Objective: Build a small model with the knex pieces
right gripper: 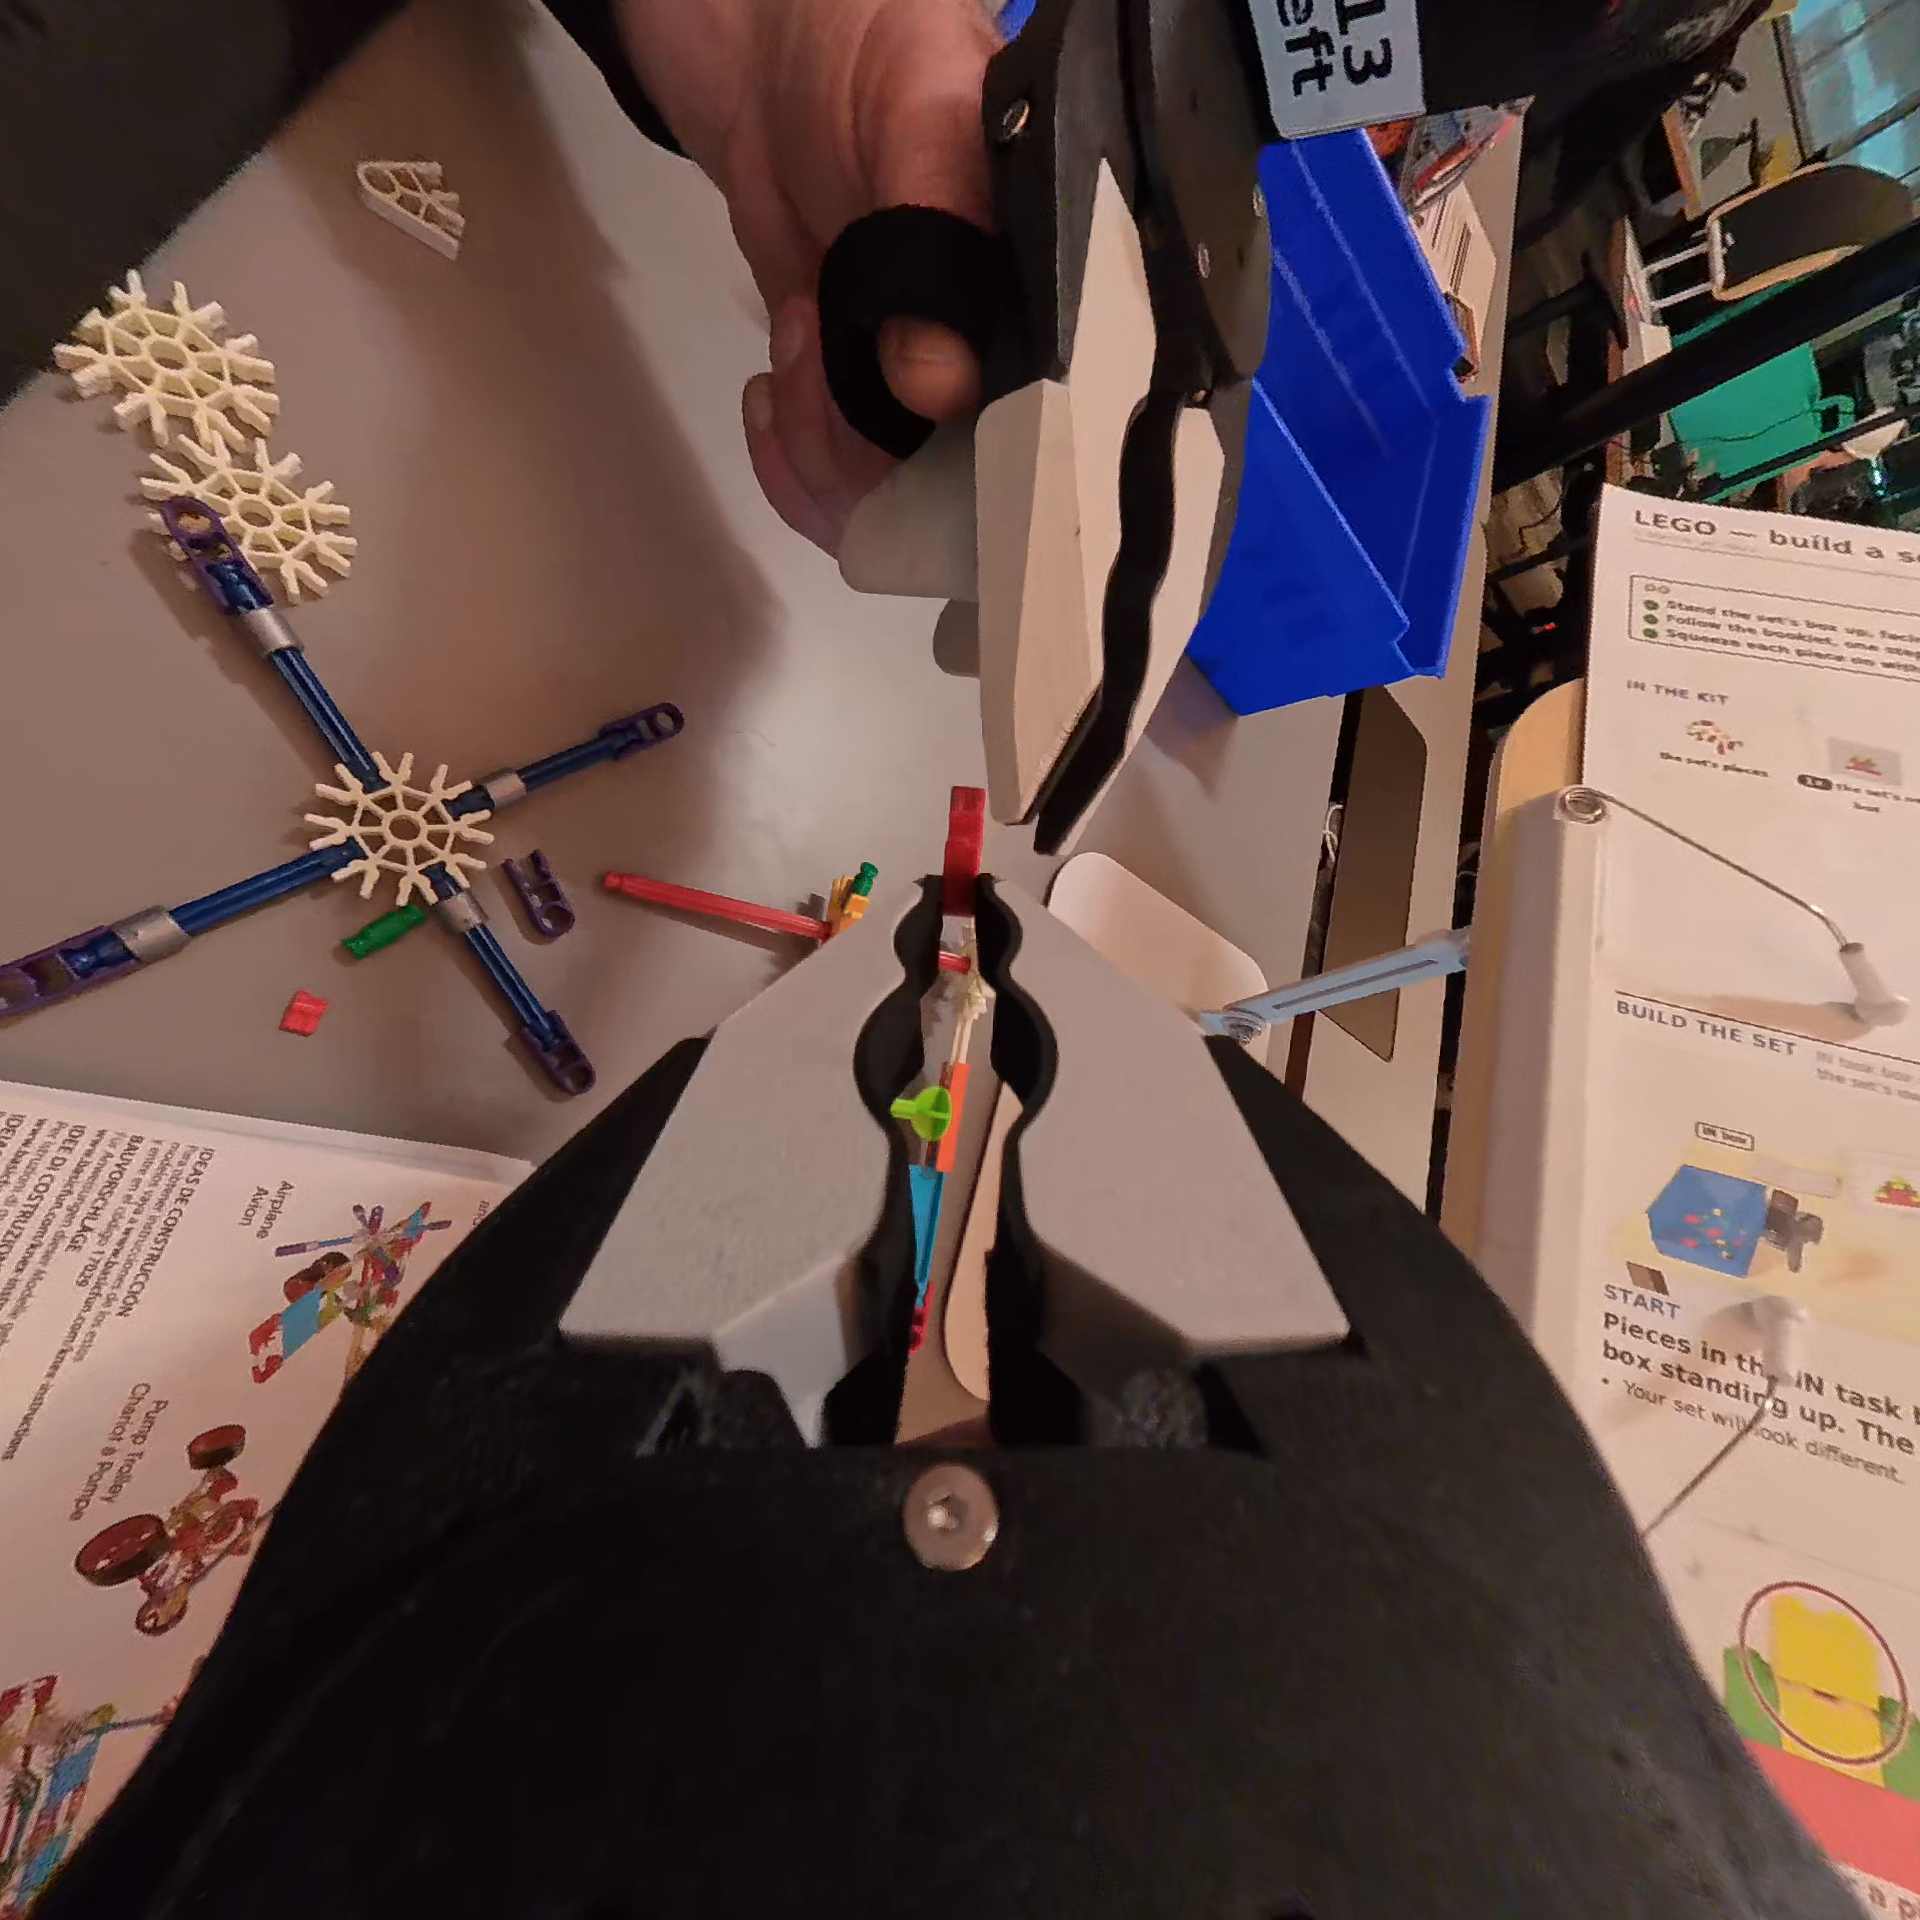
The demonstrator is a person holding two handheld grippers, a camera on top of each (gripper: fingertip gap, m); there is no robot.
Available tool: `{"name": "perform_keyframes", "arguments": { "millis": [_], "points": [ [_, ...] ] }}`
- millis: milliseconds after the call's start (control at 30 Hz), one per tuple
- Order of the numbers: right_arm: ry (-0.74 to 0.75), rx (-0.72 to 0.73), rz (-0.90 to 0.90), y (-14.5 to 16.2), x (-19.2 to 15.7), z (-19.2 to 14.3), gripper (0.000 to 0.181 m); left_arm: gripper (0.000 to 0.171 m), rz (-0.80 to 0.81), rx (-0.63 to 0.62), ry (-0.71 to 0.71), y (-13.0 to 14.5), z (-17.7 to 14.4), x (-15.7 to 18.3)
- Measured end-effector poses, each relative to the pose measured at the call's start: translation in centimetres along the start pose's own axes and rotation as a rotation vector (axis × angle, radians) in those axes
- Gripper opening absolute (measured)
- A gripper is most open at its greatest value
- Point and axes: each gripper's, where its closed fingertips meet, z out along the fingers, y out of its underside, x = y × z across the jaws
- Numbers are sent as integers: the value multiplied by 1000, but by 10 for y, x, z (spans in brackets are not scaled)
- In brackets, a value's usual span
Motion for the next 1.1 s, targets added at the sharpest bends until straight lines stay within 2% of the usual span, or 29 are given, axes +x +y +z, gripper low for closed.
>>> {"name": "perform_keyframes", "arguments": {
  "millis": [200, 333, 500, 700, 900, 967, 1100],
  "points": [
    [-5, 19, 37, 0, 3, -2, 3, 13, 55, 13, -40, -2, -2, -3],
    [-24, 37, 121, 6, 9, -7, 3, 18, 137, -34, -103, 6, -3, -12],
    [-90, 51, 280, 9, 11, -10, 3, 23, 217, -64, -128, 12, -1, -14],
    [-160, 217, 568, -15, 19, -26, 3, 27, 341, 6, -143, -6, -1, 1],
    [-174, 302, 802, -17, 17, -38, 3, 18, 326, 28, -90, -7, 9, 17],
    [-182, 312, 840, -19, 10, -37, 3, 9, 331, 33, -107, -7, 9, 15],
    [-141, 326, 922, -23, 10, -33, 4, 6, 237, 41, -31, -9, 4, 18]
  ]
}}
